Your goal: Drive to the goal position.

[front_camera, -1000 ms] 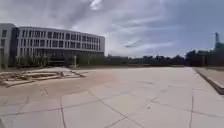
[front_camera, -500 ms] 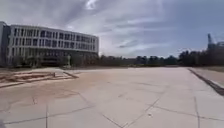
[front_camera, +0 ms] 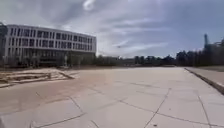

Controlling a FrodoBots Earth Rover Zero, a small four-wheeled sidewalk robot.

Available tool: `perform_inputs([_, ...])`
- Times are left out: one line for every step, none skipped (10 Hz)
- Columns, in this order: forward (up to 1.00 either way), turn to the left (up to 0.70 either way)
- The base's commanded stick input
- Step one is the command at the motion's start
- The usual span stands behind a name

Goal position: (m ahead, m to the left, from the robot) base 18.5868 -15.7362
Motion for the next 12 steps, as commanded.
perform_inputs([0.5,-0.03])
perform_inputs([0.5,0.0])
perform_inputs([0.5,0.0])
perform_inputs([0.5,0.0])
perform_inputs([0.5,-0.1])
perform_inputs([0.5,-0.33])
perform_inputs([0.5,-0.32])
perform_inputs([0.5,-0.12])
perform_inputs([0.5,-0.14])
perform_inputs([0.5,-0.34])
perform_inputs([0.5,-0.34])
perform_inputs([0.5,-0.04])
